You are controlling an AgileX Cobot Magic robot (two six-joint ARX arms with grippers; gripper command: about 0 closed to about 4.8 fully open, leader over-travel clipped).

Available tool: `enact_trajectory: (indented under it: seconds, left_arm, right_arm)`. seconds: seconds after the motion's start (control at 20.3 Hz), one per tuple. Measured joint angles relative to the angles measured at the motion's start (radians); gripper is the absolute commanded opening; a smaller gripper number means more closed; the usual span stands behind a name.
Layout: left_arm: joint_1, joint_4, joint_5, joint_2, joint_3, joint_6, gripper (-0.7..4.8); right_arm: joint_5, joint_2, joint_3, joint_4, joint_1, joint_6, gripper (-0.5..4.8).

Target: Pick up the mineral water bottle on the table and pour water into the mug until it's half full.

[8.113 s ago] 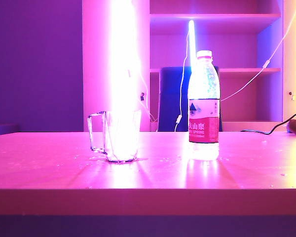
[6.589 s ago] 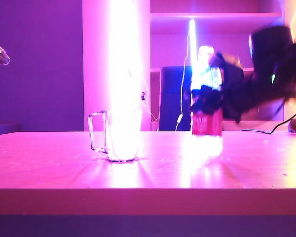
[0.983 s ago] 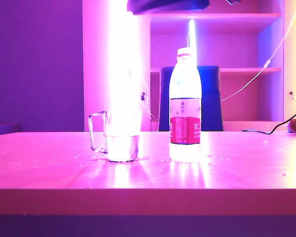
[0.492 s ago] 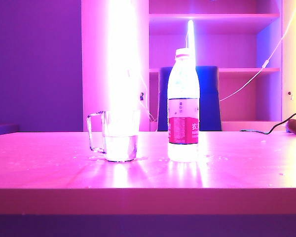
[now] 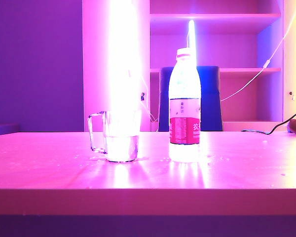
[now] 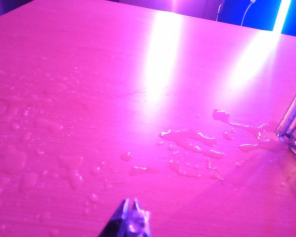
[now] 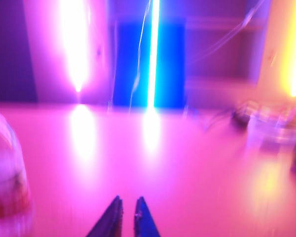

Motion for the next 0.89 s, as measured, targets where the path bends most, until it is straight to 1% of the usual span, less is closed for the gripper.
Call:
enact_trajectory:
  seconds: [0.2,0.34,0.39,0.44,0.89]
  left_arm:
    - [0.0,0.001,0.0,0.0,0.0,0.0,-0.02]
    - [0.0,0.0,0.0,0.0,0.0,0.0,-0.02]
    - [0.0,0.0,0.0,0.0,0.0,0.0,-0.02]
    - [0.0,0.001,0.0,0.0,0.0,0.0,-0.02]
    - [0.0,0.001,0.0,0.0,0.0,0.0,-0.02]
  right_arm:
    - [-0.018,0.0,-0.182,0.026,0.005,0.028,0.53]
    - [-0.018,0.0,-0.265,0.015,0.0,0.028,0.53]
    - [-0.024,0.0,-0.264,-0.029,-0.002,0.029,0.54]
    - [-0.027,0.002,-0.263,-0.037,-0.001,0.029,0.53]
    - [-0.041,0.0,-0.263,-0.041,0.003,0.029,0.53]
